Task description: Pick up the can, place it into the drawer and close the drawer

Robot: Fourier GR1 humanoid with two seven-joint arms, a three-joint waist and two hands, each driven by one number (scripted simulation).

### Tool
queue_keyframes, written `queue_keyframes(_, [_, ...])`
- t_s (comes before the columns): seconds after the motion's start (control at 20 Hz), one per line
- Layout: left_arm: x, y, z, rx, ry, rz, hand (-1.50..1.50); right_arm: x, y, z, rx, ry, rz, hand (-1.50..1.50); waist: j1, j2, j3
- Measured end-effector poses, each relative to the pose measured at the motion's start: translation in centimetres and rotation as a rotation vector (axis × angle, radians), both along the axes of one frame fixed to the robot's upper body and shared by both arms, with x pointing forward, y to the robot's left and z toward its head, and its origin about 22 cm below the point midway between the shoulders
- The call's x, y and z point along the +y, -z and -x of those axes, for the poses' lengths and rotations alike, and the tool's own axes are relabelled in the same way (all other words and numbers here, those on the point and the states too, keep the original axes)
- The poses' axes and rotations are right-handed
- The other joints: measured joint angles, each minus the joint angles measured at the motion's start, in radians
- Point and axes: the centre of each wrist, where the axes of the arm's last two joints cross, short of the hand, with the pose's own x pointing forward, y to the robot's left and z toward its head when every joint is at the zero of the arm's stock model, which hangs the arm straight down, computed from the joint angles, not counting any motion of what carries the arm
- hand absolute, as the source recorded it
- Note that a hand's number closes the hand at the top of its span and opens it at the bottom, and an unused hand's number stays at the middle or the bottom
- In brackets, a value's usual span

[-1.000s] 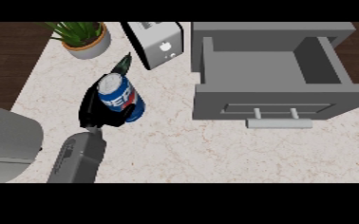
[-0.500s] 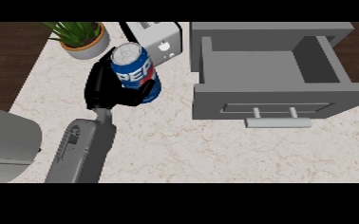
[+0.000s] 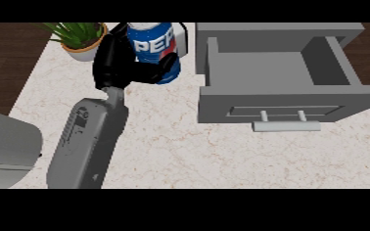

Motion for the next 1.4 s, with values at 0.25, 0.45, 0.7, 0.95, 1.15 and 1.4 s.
queue_keyframes(0.25, [-2.7,-2.7,-1.3,-0.012,0.010,-0.016,1.50,0.4,0.0,-0.3,-0.003,0.002,0.002,-1.50,-0.004,0.001,0.000])
queue_keyframes(0.45, [-4.9,-5.0,-1.7,-0.014,0.019,-0.024,1.50,0.3,0.1,-0.2,-0.002,-0.004,-0.002,-1.50,-0.006,0.001,0.000])
queue_keyframes(0.7, [-7.7,-6.8,-3.0,-0.021,0.011,-0.039,1.50,0.1,0.1,-1.0,-0.008,-0.008,-0.008,-1.50,-0.012,0.003,0.000])
queue_keyframes(0.95, [-9.6,-7.9,-4.6,-0.018,0.006,-0.051,1.50,0.2,-0.3,-1.1,-0.009,-0.019,-0.011,-1.50,-0.020,0.005,0.000])
queue_keyframes(1.15, [-11.1,-7.9,-4.9,-0.011,0.020,-0.061,1.50,0.1,-0.1,-1.3,-0.010,-0.018,-0.013,-1.50,-0.022,0.004,0.000])
queue_keyframes(1.4, [-13.1,-8.7,-5.3,0.002,0.015,-0.073,1.50,0.5,0.0,-1.7,-0.014,-0.027,-0.009,-1.50,-0.032,0.006,0.001])
